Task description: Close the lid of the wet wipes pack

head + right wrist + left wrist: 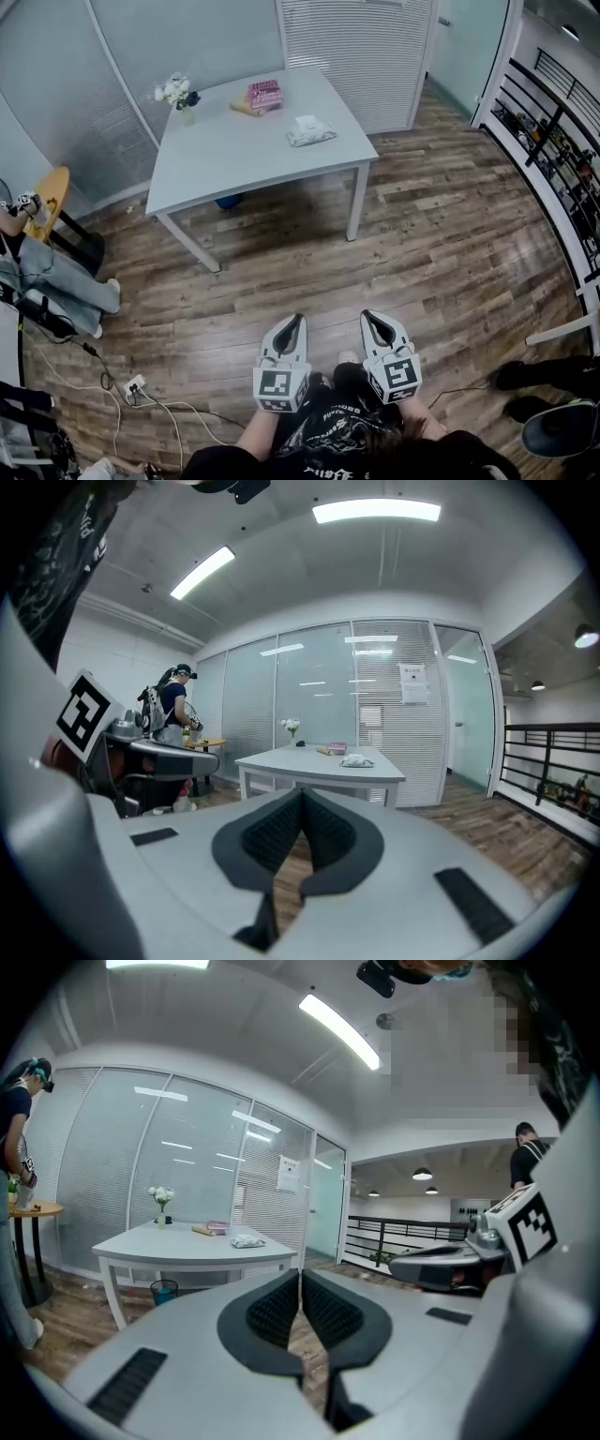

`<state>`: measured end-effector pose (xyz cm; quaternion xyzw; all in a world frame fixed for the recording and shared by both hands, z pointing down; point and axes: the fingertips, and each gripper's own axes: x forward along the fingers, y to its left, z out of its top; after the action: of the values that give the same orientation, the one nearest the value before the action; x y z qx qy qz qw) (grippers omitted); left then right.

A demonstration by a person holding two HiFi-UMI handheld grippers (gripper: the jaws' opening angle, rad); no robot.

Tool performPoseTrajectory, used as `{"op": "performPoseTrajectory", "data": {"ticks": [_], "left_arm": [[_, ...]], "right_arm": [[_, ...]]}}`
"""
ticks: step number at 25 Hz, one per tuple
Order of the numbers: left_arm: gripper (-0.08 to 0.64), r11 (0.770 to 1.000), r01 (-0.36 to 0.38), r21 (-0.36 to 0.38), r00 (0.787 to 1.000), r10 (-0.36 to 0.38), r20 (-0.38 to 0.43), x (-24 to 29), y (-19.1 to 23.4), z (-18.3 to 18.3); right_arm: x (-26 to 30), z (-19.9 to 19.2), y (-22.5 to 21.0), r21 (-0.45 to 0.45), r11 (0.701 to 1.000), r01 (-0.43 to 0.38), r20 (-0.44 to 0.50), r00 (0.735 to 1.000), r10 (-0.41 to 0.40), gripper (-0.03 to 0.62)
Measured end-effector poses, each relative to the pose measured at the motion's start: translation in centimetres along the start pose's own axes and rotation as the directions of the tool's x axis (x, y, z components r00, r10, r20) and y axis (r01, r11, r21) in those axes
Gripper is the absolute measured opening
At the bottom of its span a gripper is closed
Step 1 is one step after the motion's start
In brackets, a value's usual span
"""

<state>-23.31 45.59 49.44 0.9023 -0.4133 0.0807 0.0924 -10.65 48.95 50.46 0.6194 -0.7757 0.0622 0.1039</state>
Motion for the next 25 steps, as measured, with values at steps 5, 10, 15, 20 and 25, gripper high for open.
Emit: {"op": "performPoseTrajectory", "data": {"ticks": [5,10,15,20,25], "left_arm": [[0.012,1.0,0.027,-0.004,1.0,-0.027,-0.004,2.4,-0.7,-0.1],[0.012,1.0,0.015,-0.021,1.0,-0.016,-0.011,7.2,0.1,0.5],[0.012,0.999,-0.023,-0.03,1.0,0.023,0.008,12.7,1.2,2.7],[0.013,0.998,-0.052,-0.036,0.999,0.052,0.001,17.4,1.3,3.3],[0.013,0.996,-0.073,-0.043,0.997,0.073,-0.009,21.6,0.9,3.5]], "right_arm": [[1.4,-0.5,-1.8,0.011,1.0,-0.01,0.0,1.0,0.01,-0.002],[5.4,-0.6,-5.4,0.02,0.999,-0.03,-0.019,0.999,0.031,-0.002],[10.0,1.2,-9.5,0.015,0.998,-0.068,-0.008,0.998,0.068,-0.002],[13.6,1.4,-12.8,0.008,0.993,-0.114,-0.01,0.993,0.114,-0.002],[16.3,1.4,-15.6,-0.001,0.987,-0.163,-0.019,0.986,0.163,-0.002]]}}
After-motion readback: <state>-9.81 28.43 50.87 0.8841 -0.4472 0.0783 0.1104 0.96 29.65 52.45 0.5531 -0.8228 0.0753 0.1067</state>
